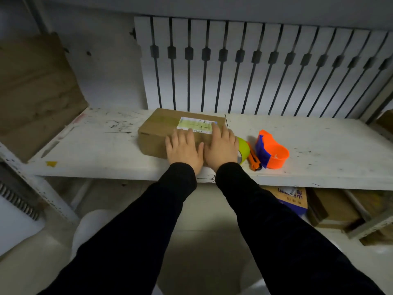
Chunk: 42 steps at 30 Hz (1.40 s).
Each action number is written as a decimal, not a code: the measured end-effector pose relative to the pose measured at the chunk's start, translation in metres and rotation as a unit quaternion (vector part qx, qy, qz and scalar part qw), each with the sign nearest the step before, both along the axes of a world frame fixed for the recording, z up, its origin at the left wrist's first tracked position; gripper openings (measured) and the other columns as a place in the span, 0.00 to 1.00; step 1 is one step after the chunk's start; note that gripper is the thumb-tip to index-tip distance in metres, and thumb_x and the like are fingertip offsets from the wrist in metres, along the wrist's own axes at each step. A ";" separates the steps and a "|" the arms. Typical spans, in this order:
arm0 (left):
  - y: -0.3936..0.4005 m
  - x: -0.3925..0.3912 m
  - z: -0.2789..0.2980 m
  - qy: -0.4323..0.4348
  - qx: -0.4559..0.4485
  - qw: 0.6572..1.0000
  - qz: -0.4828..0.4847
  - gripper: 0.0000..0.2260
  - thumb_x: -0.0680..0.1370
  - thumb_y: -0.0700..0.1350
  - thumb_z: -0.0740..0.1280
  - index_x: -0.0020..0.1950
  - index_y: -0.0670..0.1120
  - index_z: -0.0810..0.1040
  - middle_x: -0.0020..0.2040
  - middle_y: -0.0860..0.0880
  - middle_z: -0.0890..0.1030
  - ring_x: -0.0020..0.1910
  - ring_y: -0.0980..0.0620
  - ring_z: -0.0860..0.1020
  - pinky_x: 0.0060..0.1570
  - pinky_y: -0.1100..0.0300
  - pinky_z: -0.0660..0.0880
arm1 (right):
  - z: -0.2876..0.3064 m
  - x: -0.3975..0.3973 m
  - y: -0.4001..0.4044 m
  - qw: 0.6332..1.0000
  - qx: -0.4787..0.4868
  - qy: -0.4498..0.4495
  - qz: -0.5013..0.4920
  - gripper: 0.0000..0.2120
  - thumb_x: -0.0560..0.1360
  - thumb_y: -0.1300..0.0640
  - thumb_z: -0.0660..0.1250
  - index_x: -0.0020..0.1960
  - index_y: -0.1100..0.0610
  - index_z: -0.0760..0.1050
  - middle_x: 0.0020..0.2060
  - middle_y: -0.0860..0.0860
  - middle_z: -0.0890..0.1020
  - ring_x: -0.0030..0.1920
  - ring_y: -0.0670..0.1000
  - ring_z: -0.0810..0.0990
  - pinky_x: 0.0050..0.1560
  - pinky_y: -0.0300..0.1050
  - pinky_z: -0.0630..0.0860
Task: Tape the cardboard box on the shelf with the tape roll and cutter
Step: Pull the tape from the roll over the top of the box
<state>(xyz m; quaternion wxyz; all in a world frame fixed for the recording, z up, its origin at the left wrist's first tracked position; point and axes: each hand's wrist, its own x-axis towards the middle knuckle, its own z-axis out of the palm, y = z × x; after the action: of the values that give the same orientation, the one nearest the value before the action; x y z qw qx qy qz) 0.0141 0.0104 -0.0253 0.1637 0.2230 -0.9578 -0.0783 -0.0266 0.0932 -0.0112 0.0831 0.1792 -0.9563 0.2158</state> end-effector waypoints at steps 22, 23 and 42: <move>-0.030 -0.019 -0.001 -0.089 0.091 0.992 -0.009 0.26 0.79 0.58 0.51 0.76 0.54 0.50 0.79 0.46 0.49 0.76 0.36 0.43 0.72 0.34 0.46 | -0.012 -0.022 -0.019 0.995 0.059 -0.071 -0.021 0.32 0.78 0.46 0.58 0.76 0.53 0.49 0.76 0.62 0.50 0.75 0.64 0.53 0.74 0.57 0.53; -0.030 -0.021 -0.002 -0.101 0.093 0.990 -0.011 0.25 0.80 0.59 0.50 0.76 0.55 0.51 0.79 0.46 0.49 0.76 0.35 0.42 0.72 0.34 0.45 | -0.012 -0.024 -0.021 0.995 0.066 -0.076 -0.019 0.30 0.78 0.46 0.57 0.76 0.52 0.49 0.76 0.62 0.49 0.74 0.65 0.54 0.73 0.58 0.55; -0.041 -0.042 -0.007 -0.084 0.155 0.984 -0.002 0.23 0.81 0.58 0.48 0.74 0.52 0.59 0.79 0.45 0.44 0.77 0.40 0.38 0.73 0.39 0.39 | -0.005 -0.030 -0.030 0.996 0.016 -0.093 0.001 0.18 0.77 0.48 0.57 0.61 0.58 0.74 0.61 0.60 0.70 0.58 0.64 0.72 0.58 0.53 0.71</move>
<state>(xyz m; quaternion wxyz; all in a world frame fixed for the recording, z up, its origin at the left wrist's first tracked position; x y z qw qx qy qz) -0.0278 -0.0307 -0.0319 0.0461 0.2494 -0.9448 -0.2072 -0.0570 0.0636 -0.0158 -0.0097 0.1610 -0.9630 0.2159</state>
